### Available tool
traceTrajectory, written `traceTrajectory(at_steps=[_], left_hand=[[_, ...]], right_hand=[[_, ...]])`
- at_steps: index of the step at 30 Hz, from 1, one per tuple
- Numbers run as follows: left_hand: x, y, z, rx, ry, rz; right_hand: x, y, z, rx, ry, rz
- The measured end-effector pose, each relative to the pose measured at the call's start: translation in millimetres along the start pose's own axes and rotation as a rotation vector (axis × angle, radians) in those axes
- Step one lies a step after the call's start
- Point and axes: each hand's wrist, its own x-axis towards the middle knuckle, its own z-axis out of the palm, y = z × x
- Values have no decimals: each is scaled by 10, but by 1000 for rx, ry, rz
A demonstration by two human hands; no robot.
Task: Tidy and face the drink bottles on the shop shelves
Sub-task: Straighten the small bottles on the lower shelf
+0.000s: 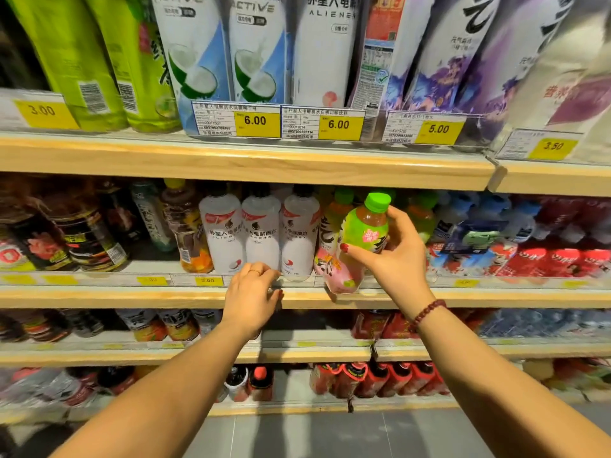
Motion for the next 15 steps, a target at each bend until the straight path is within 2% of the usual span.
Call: traceTrajectory(at_steps=[6,15], left_hand=[[26,15,27,3,35,-24],[45,22,80,-22,84,-57]], right_hand=[[127,26,97,-46,-33,24],[284,92,252,-22,8,103]])
